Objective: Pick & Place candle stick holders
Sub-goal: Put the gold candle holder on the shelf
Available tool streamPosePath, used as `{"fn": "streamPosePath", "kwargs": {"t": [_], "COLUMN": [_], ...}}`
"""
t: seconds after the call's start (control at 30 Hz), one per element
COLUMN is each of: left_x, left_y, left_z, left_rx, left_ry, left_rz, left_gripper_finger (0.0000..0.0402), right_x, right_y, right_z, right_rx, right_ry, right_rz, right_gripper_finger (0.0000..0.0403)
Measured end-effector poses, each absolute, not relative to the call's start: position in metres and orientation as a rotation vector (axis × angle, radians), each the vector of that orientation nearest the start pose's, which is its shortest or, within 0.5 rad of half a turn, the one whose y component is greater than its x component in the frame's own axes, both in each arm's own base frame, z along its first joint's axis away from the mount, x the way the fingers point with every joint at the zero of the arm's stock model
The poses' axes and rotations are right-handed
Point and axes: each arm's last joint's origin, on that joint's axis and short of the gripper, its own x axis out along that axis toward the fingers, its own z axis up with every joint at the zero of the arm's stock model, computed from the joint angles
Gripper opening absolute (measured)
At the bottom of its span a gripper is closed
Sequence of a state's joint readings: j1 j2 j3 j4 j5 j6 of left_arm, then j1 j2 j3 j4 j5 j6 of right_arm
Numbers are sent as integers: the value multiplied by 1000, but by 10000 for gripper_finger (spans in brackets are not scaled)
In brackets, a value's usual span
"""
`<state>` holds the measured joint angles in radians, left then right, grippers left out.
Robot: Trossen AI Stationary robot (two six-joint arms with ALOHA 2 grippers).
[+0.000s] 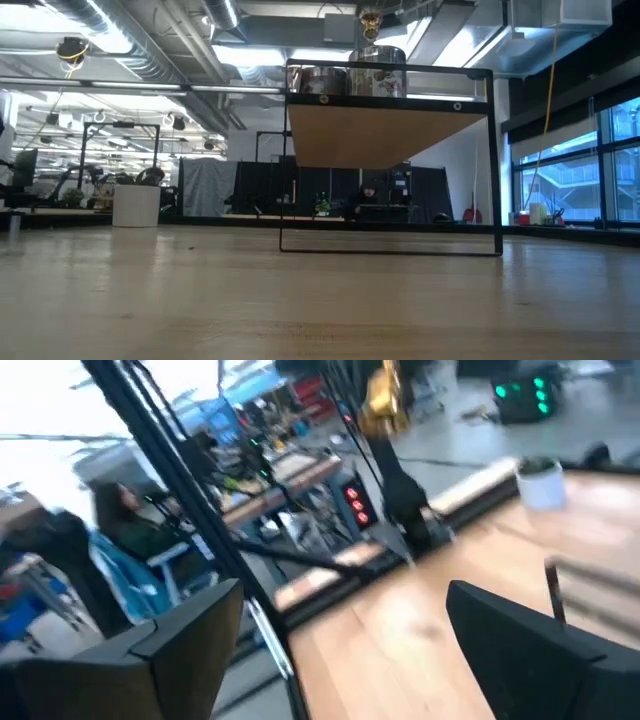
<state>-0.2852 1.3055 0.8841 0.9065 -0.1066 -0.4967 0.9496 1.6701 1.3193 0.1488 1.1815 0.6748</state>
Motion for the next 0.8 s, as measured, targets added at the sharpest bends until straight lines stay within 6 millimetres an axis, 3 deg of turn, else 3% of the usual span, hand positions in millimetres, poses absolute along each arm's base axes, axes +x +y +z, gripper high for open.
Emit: {"fn": "streamPosePath", "kwargs": {"t": [0.17,0.3,0.47,0.57,0.8], "left_x": [275,282,288,291,300], "left_y": [-77,-77,-61,-50,-45], "left_z": [351,350,355,353,359], "left_rx": [-593,-575,-580,-569,-449], "left_ry": [-481,-391,-366,-347,-171], "left_rz": [-299,-271,-290,-314,-314], "left_gripper_finger": [1,1,1,1,1], "right_x": [247,261,272,272,290], "right_y": [267,255,229,215,192], "right_z": [356,376,386,397,393], "right_rx": [426,353,280,308,482], "right_ry": [2,43,123,107,87], "right_rz": [-138,-112,-183,-212,-294], "right_gripper_finger": [342,334,320,312,302]}}
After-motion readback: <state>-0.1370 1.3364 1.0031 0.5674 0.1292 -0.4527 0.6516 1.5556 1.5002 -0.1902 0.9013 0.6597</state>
